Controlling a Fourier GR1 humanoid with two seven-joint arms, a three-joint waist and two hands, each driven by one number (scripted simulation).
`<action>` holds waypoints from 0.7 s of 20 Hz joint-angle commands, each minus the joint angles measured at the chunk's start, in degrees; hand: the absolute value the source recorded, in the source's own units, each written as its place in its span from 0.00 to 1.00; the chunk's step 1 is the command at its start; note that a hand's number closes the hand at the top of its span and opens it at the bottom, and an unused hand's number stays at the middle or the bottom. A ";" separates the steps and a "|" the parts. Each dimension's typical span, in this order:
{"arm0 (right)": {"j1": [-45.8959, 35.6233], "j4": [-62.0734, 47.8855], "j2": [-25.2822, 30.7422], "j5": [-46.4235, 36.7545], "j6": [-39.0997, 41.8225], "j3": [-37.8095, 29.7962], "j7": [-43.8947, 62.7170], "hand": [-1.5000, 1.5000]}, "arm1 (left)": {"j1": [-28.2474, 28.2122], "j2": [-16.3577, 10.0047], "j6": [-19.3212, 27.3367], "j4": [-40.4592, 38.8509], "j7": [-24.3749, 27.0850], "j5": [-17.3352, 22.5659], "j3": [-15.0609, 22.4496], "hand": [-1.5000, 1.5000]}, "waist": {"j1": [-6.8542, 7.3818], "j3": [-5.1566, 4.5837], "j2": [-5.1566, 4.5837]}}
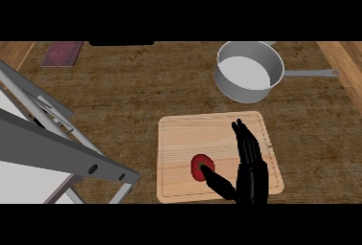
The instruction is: Pick the tomato from the cutting board and place it in the pot
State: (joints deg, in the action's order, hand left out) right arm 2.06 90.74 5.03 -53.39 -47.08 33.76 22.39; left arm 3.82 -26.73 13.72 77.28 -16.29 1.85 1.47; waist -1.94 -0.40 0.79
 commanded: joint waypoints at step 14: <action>-3.67 16.21 -5.00 -10.86 54.85 13.11 50.22 0.00 | 2.21 0.87 -0.36 2.74 -3.46 -1.01 1.58 0.50 | 2.60 0.24 -0.83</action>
State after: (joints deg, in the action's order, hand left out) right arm 1.99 103.10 0.45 -68.57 -4.18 43.74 60.05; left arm 5.65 -26.70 13.37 79.62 -19.63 1.02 2.53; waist -0.28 -0.31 0.27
